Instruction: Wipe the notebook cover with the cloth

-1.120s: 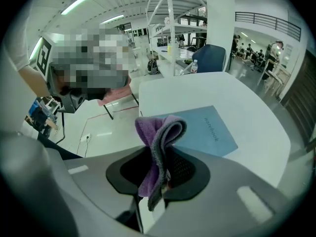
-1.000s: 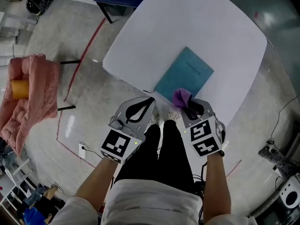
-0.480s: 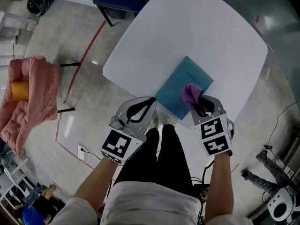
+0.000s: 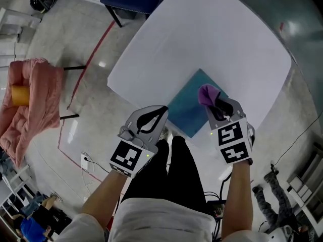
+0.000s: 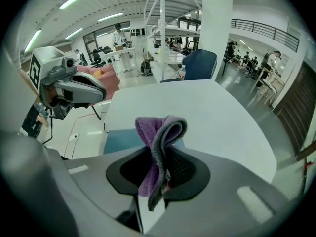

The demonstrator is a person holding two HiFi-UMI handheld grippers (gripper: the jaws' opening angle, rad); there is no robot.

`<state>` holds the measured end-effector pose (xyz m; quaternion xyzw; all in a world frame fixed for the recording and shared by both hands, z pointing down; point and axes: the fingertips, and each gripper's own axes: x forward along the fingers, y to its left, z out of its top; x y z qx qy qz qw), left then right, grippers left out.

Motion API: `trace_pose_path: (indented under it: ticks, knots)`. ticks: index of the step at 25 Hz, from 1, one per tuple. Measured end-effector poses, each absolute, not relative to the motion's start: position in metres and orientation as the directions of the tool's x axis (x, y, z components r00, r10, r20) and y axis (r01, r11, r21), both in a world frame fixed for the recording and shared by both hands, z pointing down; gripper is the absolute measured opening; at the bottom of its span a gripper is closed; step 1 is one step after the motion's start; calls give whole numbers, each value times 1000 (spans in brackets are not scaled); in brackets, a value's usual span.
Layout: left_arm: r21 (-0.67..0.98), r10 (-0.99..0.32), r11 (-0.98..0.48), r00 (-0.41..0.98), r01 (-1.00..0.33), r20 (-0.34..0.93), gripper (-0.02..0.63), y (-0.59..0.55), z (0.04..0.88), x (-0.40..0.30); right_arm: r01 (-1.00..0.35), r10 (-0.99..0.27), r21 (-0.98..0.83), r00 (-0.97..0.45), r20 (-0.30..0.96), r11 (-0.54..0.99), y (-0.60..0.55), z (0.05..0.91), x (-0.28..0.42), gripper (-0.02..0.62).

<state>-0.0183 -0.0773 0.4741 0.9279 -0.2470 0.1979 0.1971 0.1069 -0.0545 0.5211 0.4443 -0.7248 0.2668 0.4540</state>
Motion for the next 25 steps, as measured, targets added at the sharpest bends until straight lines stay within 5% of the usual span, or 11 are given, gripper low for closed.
trace_pose_path:
  ticks: [25]
  knots:
    - [292,-430,-727,743,-622,513,0,-86,495,-18,-840,-364,52,-178,914,540,-113,558,124,112]
